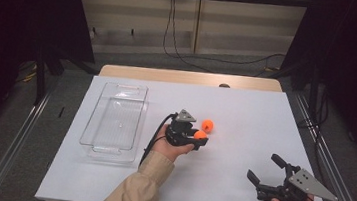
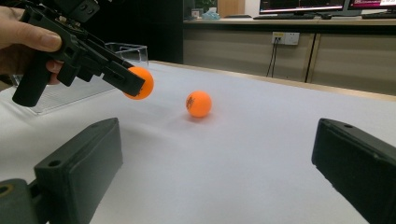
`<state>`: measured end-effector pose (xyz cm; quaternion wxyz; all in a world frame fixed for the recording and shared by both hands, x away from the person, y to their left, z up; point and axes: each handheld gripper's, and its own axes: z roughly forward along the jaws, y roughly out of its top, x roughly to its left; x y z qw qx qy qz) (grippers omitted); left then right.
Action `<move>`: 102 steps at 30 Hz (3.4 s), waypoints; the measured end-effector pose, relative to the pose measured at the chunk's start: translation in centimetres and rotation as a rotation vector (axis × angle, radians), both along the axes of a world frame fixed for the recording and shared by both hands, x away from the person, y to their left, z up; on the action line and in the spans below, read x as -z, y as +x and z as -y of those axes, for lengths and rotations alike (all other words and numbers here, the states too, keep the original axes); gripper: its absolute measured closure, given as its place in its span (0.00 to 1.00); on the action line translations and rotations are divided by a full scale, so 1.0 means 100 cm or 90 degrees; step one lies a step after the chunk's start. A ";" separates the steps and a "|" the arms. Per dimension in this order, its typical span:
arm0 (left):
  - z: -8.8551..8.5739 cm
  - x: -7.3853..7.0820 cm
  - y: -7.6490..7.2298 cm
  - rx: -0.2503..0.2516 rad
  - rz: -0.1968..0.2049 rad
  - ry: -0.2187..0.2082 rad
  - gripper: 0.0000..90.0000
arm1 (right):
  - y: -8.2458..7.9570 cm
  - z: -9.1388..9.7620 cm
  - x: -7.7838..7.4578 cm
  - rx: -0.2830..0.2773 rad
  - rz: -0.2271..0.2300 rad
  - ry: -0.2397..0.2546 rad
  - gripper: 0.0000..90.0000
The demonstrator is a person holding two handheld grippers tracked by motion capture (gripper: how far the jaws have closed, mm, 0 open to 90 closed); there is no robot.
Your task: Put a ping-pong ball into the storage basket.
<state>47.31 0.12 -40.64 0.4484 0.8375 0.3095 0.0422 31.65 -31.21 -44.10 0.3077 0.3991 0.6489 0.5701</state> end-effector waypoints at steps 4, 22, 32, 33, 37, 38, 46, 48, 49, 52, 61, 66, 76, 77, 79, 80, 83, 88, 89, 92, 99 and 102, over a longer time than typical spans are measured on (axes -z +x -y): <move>-0.003 -0.001 0.000 -0.004 -0.002 0.003 0.57 | 0.000 0.000 0.000 0.000 0.001 -0.001 0.01; -0.013 -0.005 0.003 -0.017 0.002 0.003 0.57 | 0.000 0.000 0.000 0.003 0.002 0.003 0.01; -0.019 -0.008 0.005 -0.016 0.001 0.009 0.57 | 0.000 0.000 0.000 0.002 0.002 0.003 0.01; -0.019 -0.008 0.005 -0.018 0.000 0.011 0.57 | 0.000 0.000 0.000 0.001 0.000 0.003 0.01; -0.021 -0.008 0.006 -0.014 -0.001 0.018 0.57 | 0.000 0.000 0.000 0.004 0.002 0.005 0.01; -0.021 -0.008 0.006 -0.019 -0.003 0.015 0.57 | 0.000 0.000 0.000 0.003 0.001 0.006 0.01; -0.026 -0.009 0.006 -0.026 -0.003 0.009 0.57 | 0.000 0.001 0.000 0.003 0.001 0.006 0.01; -0.027 -0.010 0.006 -0.029 -0.004 0.012 0.57 | 0.000 0.000 0.000 0.003 0.001 0.006 0.01; -0.027 -0.010 0.006 -0.030 -0.004 0.009 0.57 | 0.000 0.000 0.000 0.003 0.001 0.003 0.01; -0.029 -0.011 0.006 -0.029 -0.006 0.012 0.57 | 0.000 0.001 0.000 0.003 0.001 0.006 0.01; -0.034 -0.013 0.007 -0.037 -0.006 0.013 0.57 | 0.000 0.001 0.000 0.003 0.001 0.004 0.01; -0.036 -0.014 0.008 -0.037 -0.006 0.018 0.57 | 0.000 0.001 0.000 0.003 0.001 0.005 0.01; -0.043 -0.018 0.010 -0.044 -0.009 0.016 0.57 | 0.000 0.001 0.000 0.003 0.002 0.006 0.01; -0.044 -0.018 0.010 -0.047 -0.008 0.016 0.57 | 0.000 0.000 0.000 0.003 0.000 0.007 0.01; -0.045 -0.019 0.010 -0.047 -0.009 0.017 0.57 | 0.000 0.001 0.000 0.003 0.002 0.005 0.01; -0.046 -0.019 0.010 -0.046 -0.009 0.017 0.57 | 0.000 0.001 0.000 0.003 0.003 0.005 0.01; -0.047 -0.019 0.011 -0.049 -0.008 0.017 0.57 | 0.000 0.001 0.000 0.003 0.004 0.004 0.01; -0.050 -0.019 0.011 -0.050 -0.010 0.017 0.57 | 0.000 0.000 0.000 0.002 0.000 0.008 0.01; -0.050 -0.019 0.012 -0.054 -0.011 0.016 0.57 | 0.000 0.000 0.000 0.003 0.001 0.006 0.01; -0.052 -0.019 0.012 -0.048 -0.012 0.022 0.57 | 0.000 0.001 0.000 0.002 0.003 0.006 0.01; -0.054 -0.020 0.012 -0.056 -0.014 0.019 0.57 | 0.000 0.000 0.000 0.002 0.004 0.005 0.01; -0.054 -0.020 0.013 -0.056 -0.014 0.019 0.57 | 0.000 0.001 0.000 0.002 0.003 0.005 0.01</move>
